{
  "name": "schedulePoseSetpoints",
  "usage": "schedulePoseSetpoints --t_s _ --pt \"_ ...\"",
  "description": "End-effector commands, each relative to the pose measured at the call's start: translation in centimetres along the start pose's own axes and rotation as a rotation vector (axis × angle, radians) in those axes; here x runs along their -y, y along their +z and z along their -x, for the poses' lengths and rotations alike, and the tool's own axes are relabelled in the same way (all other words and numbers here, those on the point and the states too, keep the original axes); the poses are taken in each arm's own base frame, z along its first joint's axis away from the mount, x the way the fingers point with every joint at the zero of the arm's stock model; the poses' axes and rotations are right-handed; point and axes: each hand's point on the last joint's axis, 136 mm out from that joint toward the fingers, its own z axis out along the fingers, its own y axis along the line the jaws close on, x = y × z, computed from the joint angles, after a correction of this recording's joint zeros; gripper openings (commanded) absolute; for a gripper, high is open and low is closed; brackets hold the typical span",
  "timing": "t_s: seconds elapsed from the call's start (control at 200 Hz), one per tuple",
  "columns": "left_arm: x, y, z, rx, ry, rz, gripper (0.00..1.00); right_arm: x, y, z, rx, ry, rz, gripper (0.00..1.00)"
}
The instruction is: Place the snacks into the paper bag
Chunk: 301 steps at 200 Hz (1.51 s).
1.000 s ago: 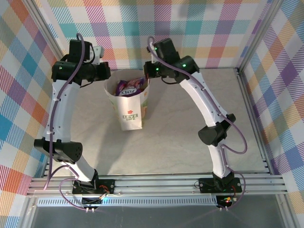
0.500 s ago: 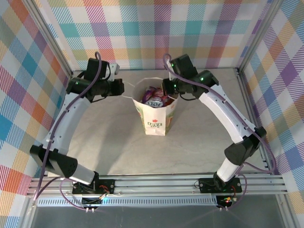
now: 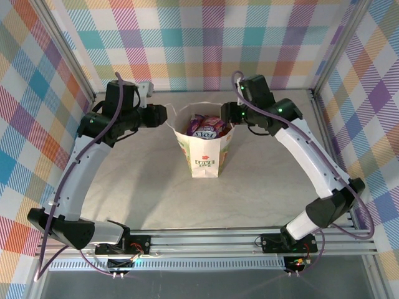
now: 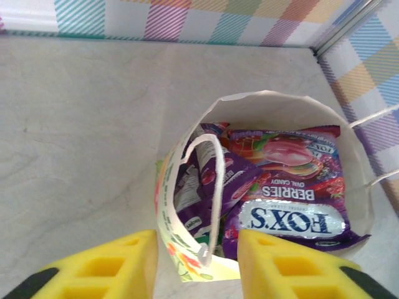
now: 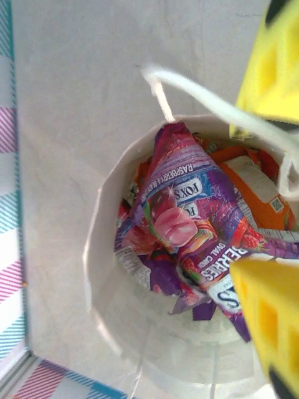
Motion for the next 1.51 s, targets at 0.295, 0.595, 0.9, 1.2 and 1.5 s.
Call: schedulePoseSetpoints --t_s 0.295,0.595,0.9,1.2,1.5 --pt "-1.7 -5.3 2.2 0.120 0.065 0.165 0.65 4.3 -6.5 0.5 0.145 -0.048 -0.149 0.88" --pt "-11.2 -6.5 -1.2 0.180 -0.003 0.599 1.00 11.2 -7.3 -2.5 0.187 0.007 -0.298 0.99" --pt "-17.4 -3.3 -6.0 0.296 -0.020 0.774 1.00 18.8 -3.7 -8.0 0.184 0.185 -0.403 0.99" --pt "-21.1 3.2 -10.9 0.288 0.014 0.766 1.00 24.4 -0.4 -12.9 0.193 0.290 -0.542 0.99" --pt "-22.7 8.1 -12.4 0.308 0.098 0.741 1.00 27.5 1.9 -14.8 0.351 0.312 -0.603 0.99"
